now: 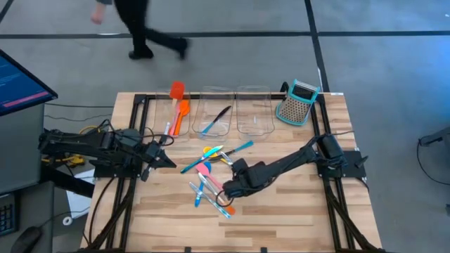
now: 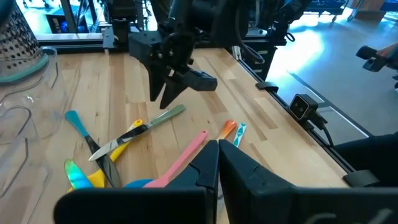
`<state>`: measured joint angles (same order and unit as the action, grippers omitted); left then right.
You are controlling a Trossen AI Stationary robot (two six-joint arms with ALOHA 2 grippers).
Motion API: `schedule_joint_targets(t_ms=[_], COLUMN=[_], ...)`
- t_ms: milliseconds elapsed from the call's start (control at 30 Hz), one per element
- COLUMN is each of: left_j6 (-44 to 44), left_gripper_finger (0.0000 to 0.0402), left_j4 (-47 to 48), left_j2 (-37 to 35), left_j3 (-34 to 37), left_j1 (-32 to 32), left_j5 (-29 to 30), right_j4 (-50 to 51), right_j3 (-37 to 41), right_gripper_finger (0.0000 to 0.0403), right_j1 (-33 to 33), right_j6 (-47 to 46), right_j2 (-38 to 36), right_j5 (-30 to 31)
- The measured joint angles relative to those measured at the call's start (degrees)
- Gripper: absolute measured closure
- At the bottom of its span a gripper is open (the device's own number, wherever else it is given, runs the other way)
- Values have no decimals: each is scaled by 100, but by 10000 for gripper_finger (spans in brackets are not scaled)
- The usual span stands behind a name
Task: Pick & Place Kitchen Items
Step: Put the green knife into the middle transparent bin
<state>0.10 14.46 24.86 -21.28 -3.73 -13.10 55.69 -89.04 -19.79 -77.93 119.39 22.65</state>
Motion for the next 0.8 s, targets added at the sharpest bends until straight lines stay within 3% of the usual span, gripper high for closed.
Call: schedule_joint_targets(t_ms=[300,800], left_j6=[1,2], left_gripper_finger=[401,401], left_j4=[-46,-52], left_j2=[0,0], left_j3=[0,0], left_j1=[0,0], left_j5=[-2,-7], right_j4=[-624,-770], right_j3=[124,121], right_gripper_finger=[281,281], right_j1=[-2,-9], right_j6=[142,185], right_j2=[148,538], right_j5=[127,-17])
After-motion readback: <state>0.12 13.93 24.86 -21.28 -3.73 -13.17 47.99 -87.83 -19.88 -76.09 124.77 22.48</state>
